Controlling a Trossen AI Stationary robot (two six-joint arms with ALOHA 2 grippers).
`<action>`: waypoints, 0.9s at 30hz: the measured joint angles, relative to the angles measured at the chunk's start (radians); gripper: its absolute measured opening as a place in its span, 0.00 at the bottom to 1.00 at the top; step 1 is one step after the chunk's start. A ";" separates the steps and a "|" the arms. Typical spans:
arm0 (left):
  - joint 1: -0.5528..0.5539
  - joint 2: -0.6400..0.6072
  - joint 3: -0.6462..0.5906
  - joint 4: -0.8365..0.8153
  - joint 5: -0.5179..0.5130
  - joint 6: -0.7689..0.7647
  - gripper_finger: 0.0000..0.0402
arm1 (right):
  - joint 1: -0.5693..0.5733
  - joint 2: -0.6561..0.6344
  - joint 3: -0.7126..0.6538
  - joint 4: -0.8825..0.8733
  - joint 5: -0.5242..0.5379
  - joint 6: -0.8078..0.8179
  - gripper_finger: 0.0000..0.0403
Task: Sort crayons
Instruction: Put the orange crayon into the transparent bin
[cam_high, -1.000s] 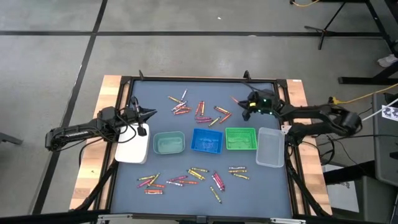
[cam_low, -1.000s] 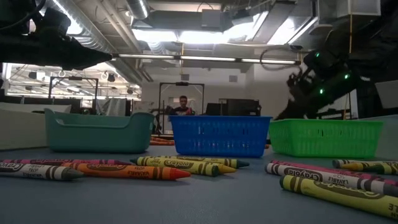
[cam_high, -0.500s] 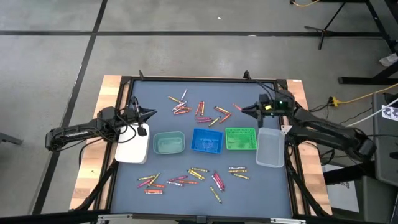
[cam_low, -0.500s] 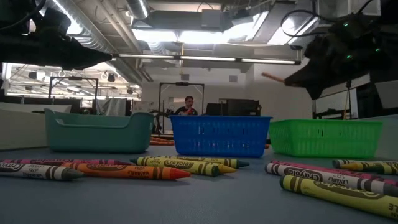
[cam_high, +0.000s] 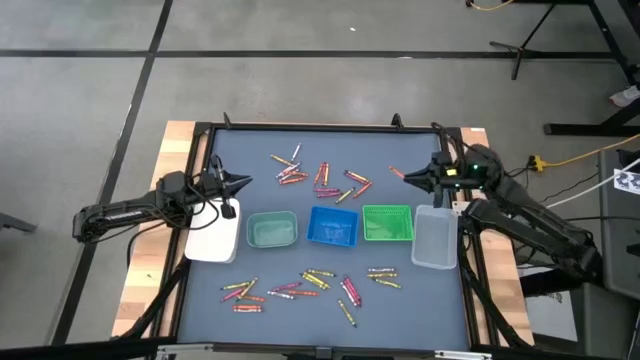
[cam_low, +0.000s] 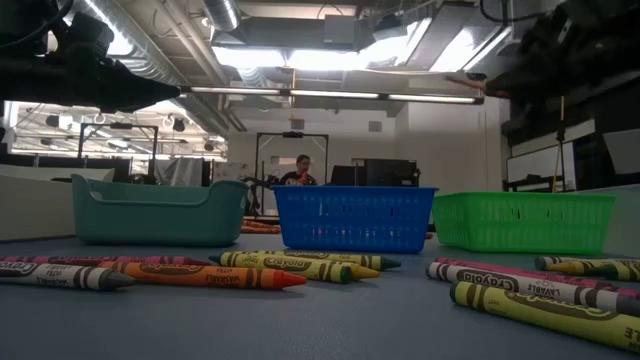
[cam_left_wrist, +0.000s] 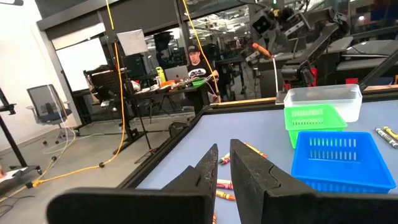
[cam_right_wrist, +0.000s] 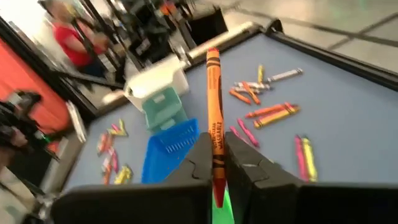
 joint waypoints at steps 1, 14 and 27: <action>0.000 0.000 0.000 0.000 0.000 0.000 0.07 | 0.000 0.001 0.044 -0.087 0.027 -0.036 0.03; 0.000 0.000 0.000 0.000 0.000 -0.004 0.07 | 0.000 0.099 0.445 -0.887 0.169 -0.045 0.04; 0.000 0.000 0.000 0.000 0.000 -0.004 0.07 | 0.000 0.149 0.439 -1.110 0.082 0.012 0.04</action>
